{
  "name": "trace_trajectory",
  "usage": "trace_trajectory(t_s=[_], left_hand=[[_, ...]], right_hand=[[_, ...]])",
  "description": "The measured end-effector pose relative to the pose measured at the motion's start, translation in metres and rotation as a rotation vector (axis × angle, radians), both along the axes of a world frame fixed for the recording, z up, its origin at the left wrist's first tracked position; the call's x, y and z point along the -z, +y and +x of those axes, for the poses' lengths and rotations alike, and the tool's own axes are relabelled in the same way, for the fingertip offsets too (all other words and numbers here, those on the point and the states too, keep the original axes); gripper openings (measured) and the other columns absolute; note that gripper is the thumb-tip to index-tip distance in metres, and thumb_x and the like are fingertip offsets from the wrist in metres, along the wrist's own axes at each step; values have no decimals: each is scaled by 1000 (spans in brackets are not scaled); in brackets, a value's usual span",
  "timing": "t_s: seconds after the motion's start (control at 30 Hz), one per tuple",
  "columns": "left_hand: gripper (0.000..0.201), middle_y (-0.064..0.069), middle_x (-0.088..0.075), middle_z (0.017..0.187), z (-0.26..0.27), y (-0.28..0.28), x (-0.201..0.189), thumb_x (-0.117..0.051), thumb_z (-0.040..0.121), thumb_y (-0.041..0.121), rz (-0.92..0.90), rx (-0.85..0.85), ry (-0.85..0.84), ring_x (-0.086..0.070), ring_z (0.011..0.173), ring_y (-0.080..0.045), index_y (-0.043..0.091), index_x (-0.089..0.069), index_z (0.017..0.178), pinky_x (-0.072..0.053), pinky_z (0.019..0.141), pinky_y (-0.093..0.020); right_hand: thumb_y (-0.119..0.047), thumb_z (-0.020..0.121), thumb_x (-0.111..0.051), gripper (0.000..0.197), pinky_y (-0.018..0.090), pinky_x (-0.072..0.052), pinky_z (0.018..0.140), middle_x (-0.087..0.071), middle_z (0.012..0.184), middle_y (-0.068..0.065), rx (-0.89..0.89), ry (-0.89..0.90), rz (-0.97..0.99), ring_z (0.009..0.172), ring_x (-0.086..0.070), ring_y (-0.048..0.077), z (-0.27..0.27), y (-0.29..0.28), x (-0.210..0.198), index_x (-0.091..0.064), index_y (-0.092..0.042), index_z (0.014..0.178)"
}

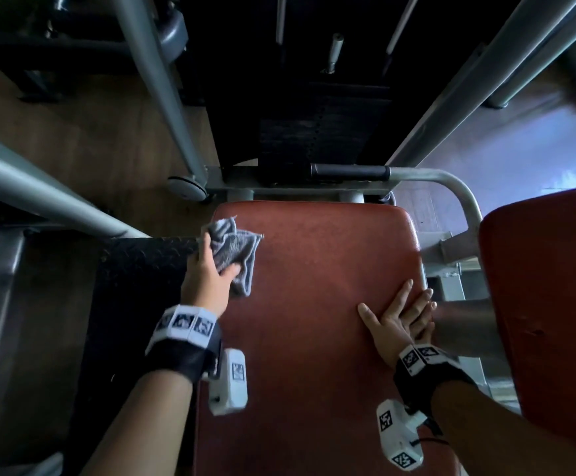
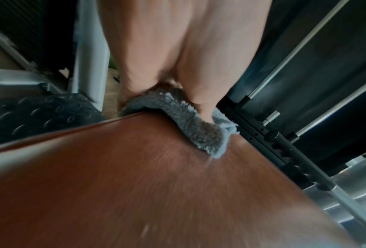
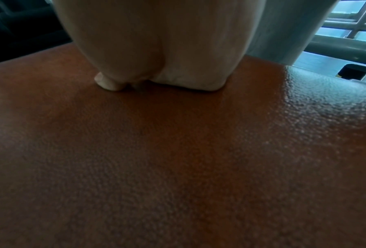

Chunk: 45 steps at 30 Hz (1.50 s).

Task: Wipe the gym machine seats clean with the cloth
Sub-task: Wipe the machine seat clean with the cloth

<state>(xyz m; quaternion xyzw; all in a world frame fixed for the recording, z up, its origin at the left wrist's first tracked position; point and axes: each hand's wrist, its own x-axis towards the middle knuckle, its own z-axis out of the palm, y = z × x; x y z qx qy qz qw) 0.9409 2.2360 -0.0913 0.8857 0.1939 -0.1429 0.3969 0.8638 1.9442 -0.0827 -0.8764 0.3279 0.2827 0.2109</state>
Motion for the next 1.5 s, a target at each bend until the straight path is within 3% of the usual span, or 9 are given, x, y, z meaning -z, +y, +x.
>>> trace_trajectory(t_s=[0.17,0.4,0.67,0.9,1.13,1.3,1.43,1.5], left_hand=[[84,-17,-43,143,-74,-8,-9,-66,90,22,57,-14,-31,-51,124,-35,19,-15,156,-44,94,-43],[82,-20,-41,145,-22,-5,-2,-66,91,23,22,-32,6,-46,128,-39,16,-16,156,-39,101,-45],[81,-13,-37,150,-82,-10,-6,-64,92,21,43,-56,-52,-49,128,-32,20,-15,156,-44,96,-41],[79,-18,-41,145,-28,-9,-1,-63,92,21,44,-39,-47,-51,123,-36,18,-17,156,-43,96,-41],[78,-11,-36,151,-88,-9,-4,-63,93,21,8,-93,-57,-48,129,-30,23,-17,156,-45,96,-38],[82,-15,-39,148,-53,-7,0,-66,91,22,13,-69,-36,-52,124,-33,19,-16,156,-45,94,-39],[82,-17,-27,148,-29,-9,4,-71,87,21,-27,-142,-64,-50,123,-38,22,-24,154,-44,103,-43],[81,-15,-36,139,-39,-13,4,-72,86,22,20,-152,-121,-52,118,-37,25,-27,153,-47,99,-45]], right_hand=[[-75,82,-40,104,45,13,116,40,150,7,9,-6,-3,142,30,25,1,0,3,32,-31,143],[-74,82,-39,103,45,13,116,39,151,8,11,-18,-21,142,29,25,0,0,5,32,-31,144],[-74,81,-41,104,46,11,116,35,153,8,27,-45,-32,143,27,26,-1,-1,9,28,-32,146],[-75,81,-40,103,46,12,116,35,153,9,22,-39,-47,143,27,26,-1,-2,11,29,-31,145],[-75,79,-42,105,48,9,117,30,155,10,37,-64,-73,144,23,29,0,0,16,26,-31,147],[-73,81,-44,104,47,10,116,33,154,10,39,-54,-75,144,24,28,-1,-3,17,26,-32,147],[-72,82,-44,103,48,10,116,30,155,12,29,-68,-94,145,22,29,1,1,12,24,-29,148],[-71,82,-45,104,48,9,116,29,155,13,24,-77,-95,145,21,30,1,2,10,23,-28,148]])
